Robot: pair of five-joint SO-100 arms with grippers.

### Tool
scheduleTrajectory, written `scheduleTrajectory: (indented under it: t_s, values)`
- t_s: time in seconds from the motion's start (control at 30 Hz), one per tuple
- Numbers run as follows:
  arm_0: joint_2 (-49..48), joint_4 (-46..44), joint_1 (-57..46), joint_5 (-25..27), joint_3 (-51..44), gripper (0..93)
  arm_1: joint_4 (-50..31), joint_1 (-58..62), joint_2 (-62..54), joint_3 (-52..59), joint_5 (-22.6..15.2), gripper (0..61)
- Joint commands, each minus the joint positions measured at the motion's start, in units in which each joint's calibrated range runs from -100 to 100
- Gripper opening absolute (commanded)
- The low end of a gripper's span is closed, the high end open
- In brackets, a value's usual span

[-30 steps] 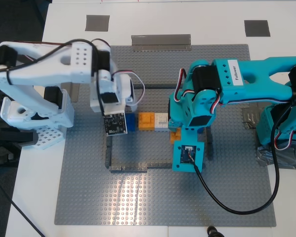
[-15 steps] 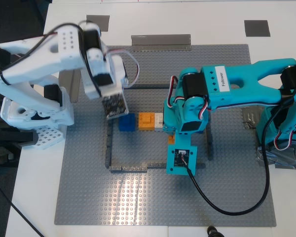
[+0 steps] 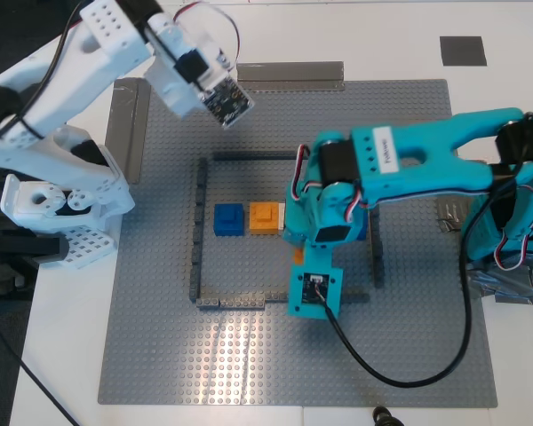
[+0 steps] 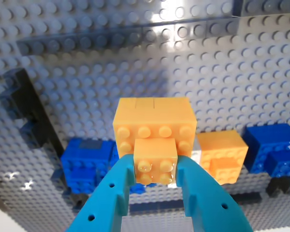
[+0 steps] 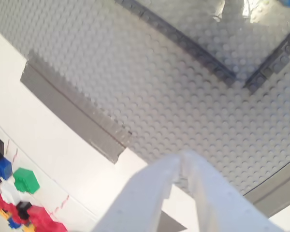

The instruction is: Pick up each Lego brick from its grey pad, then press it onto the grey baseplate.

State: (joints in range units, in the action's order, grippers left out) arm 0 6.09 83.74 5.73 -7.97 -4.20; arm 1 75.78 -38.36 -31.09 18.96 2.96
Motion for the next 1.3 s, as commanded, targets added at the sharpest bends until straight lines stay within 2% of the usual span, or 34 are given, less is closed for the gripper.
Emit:
scheduleTrajectory:
  t_s: [0.0, 0.23, 0.5, 0.83, 0.93, 1.27]
  values:
    - [0.5, -1.2, -0.7, -0.2, -2.6, 0.0, -1.7, -8.6, 4.2, -8.7, 1.4, 0.2]
    - [1.2, -2.9, -1.3, -0.2, -3.3, 0.0, -2.2, -15.8, 13.7, -16.8, 3.7, 0.2]
    - [3.7, -3.8, -2.1, 0.0, -3.8, 0.0, -4.9, -17.0, 19.8, -16.0, 5.4, 0.2]
    - [6.1, -4.5, -4.2, 0.3, -5.9, 0.0, -5.7, -19.3, 27.6, -21.1, 7.2, 0.2]
    - [6.1, -4.5, -4.0, 0.3, -5.8, 0.0, -3.6, -20.1, 30.0, -25.3, 7.8, 0.2]
    - [6.1, -4.1, -3.6, -0.1, -5.1, 0.0, -2.2, -20.6, 29.8, -23.8, 8.1, 0.2]
